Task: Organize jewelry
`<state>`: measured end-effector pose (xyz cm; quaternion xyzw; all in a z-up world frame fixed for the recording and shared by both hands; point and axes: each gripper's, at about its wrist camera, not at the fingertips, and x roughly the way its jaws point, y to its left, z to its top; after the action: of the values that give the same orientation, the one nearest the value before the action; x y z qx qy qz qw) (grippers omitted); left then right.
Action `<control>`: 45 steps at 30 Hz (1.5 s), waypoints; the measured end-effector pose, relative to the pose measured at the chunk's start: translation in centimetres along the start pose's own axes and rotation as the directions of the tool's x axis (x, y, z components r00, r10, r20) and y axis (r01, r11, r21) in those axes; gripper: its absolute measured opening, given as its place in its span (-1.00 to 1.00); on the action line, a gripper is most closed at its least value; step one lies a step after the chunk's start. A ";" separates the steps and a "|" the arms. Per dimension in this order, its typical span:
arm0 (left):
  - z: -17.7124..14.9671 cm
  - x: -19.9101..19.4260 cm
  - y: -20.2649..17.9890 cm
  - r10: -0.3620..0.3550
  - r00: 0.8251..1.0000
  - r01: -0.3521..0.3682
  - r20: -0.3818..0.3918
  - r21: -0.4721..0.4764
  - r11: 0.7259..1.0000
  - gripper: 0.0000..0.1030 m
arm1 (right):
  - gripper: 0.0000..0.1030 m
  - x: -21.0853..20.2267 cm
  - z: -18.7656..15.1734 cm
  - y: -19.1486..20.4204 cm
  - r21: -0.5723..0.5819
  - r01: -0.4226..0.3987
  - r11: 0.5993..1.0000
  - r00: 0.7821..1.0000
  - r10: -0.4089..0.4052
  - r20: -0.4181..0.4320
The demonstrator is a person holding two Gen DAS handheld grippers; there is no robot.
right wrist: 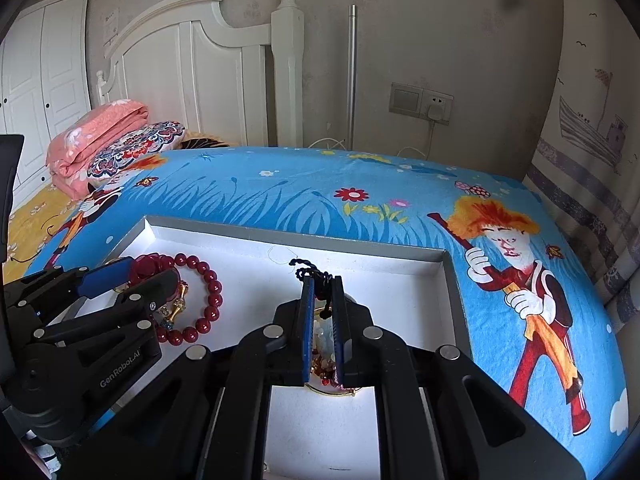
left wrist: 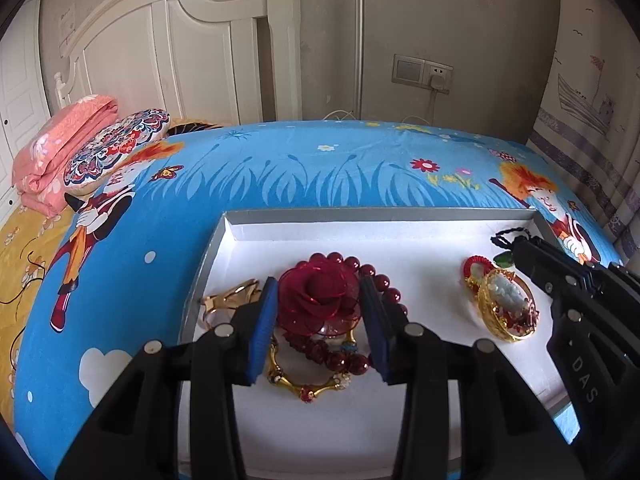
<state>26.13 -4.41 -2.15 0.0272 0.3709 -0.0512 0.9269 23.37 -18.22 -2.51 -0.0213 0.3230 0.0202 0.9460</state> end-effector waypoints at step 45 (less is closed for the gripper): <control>1.7 -1.8 -0.2 -0.008 0.998 0.008 0.062 -0.003 1.000 0.91 | 0.56 0.5 -0.9 -1.7 -0.069 0.024 0.997 0.991 -0.032 -0.129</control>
<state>25.96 -4.65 0.29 0.0226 0.3422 -0.0552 0.9377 23.32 -19.97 -3.46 -0.0592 0.3827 0.0164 0.9218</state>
